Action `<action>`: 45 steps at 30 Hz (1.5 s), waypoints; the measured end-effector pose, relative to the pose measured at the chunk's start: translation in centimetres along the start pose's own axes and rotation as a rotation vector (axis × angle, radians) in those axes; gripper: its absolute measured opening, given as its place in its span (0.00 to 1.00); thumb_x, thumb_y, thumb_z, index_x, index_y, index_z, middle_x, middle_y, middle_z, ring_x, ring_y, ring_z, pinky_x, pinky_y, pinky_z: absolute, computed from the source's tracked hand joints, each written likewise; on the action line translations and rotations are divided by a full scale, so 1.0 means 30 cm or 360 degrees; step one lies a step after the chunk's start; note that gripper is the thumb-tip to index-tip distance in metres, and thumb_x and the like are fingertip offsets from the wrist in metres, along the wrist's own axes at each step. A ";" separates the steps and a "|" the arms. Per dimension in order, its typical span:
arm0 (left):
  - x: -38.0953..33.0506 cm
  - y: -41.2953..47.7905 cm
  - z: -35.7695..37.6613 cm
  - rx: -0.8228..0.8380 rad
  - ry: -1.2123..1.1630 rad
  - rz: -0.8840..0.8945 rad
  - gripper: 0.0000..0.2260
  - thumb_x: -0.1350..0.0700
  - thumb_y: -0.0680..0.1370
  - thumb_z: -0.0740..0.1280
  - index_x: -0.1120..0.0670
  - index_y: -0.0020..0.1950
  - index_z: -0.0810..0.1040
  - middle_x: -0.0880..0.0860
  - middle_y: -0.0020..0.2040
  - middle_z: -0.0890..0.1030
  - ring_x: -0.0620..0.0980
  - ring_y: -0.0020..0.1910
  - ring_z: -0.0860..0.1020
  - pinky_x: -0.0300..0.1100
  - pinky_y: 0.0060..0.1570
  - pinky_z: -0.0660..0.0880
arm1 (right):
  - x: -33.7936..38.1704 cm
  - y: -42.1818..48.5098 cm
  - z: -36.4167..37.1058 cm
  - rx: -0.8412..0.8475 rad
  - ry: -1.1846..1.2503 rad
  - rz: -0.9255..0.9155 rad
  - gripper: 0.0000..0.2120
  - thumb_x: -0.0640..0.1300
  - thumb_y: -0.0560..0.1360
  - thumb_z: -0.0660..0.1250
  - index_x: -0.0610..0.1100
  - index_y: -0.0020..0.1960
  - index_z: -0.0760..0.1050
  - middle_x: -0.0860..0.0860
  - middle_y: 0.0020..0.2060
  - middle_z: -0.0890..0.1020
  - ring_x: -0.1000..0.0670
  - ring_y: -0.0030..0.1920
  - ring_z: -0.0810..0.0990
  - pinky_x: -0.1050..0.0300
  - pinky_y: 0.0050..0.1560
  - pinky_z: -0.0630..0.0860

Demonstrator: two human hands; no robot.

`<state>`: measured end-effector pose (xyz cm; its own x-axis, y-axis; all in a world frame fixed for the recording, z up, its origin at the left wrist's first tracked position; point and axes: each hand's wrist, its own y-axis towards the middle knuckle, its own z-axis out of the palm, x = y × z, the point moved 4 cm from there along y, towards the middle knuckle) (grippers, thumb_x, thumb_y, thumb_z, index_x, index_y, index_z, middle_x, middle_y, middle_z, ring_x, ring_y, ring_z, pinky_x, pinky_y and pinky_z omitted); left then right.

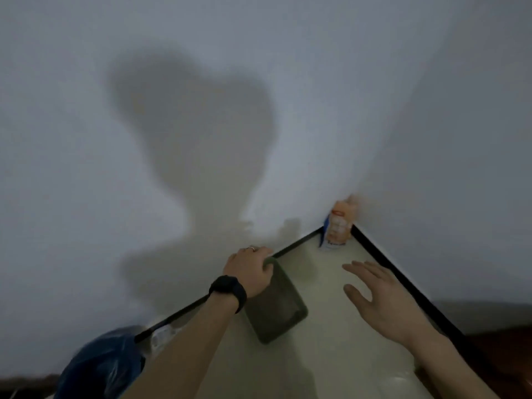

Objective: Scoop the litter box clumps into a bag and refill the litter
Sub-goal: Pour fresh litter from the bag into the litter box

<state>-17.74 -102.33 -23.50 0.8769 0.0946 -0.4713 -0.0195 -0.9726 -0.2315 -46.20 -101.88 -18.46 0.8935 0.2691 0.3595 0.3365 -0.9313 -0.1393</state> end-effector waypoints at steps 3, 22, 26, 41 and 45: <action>-0.298 0.085 -0.029 -0.0014 0.0015 0.0211 0.19 0.48 0.80 0.60 0.48 0.71 0.69 0.51 0.68 0.74 0.53 0.65 0.72 0.46 0.63 0.69 | -0.225 -0.139 -0.210 -0.0221 0.0150 0.0199 0.22 0.59 0.78 0.61 0.58 0.71 0.69 0.58 0.69 0.73 0.52 0.72 0.66 0.56 0.72 0.63; -0.708 0.931 0.411 0.0548 0.0246 -0.0025 0.21 0.47 0.79 0.60 0.45 0.73 0.67 0.52 0.70 0.71 0.53 0.64 0.73 0.48 0.63 0.72 | -1.108 0.493 -0.160 0.0261 0.0340 0.0438 0.24 0.57 0.81 0.58 0.56 0.77 0.61 0.56 0.75 0.66 0.51 0.76 0.59 0.53 0.75 0.59; -0.724 1.374 0.561 0.0685 0.0335 0.0001 0.22 0.47 0.80 0.58 0.48 0.74 0.65 0.53 0.72 0.68 0.55 0.67 0.70 0.50 0.65 0.69 | -1.289 0.769 -0.070 0.0386 0.0439 0.0607 0.25 0.61 0.80 0.57 0.60 0.76 0.60 0.58 0.73 0.67 0.53 0.74 0.61 0.54 0.73 0.62; -0.593 2.499 1.329 0.0691 0.0650 0.0166 0.35 0.40 0.78 0.61 0.53 0.79 0.52 0.55 0.79 0.54 0.56 0.77 0.50 0.52 0.75 0.51 | -1.859 1.998 0.597 0.0487 0.0979 0.0981 0.27 0.63 0.79 0.59 0.46 0.70 0.66 0.46 0.64 0.77 0.51 0.50 0.76 0.62 0.43 0.67; -0.511 2.673 1.532 0.0695 0.0811 0.0197 0.31 0.39 0.79 0.59 0.52 0.77 0.58 0.54 0.77 0.59 0.55 0.76 0.53 0.52 0.75 0.50 | -1.959 2.219 0.792 0.0447 0.0966 0.0993 0.30 0.63 0.79 0.59 0.46 0.73 0.63 0.43 0.59 0.76 0.44 0.51 0.76 0.53 0.50 0.72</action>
<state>-54.82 -172.03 -73.97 0.9703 -0.2279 -0.0814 -0.2325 -0.7847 -0.5746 -69.24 -173.87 -70.78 0.6546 -0.5120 0.5561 -0.0240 -0.7494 -0.6617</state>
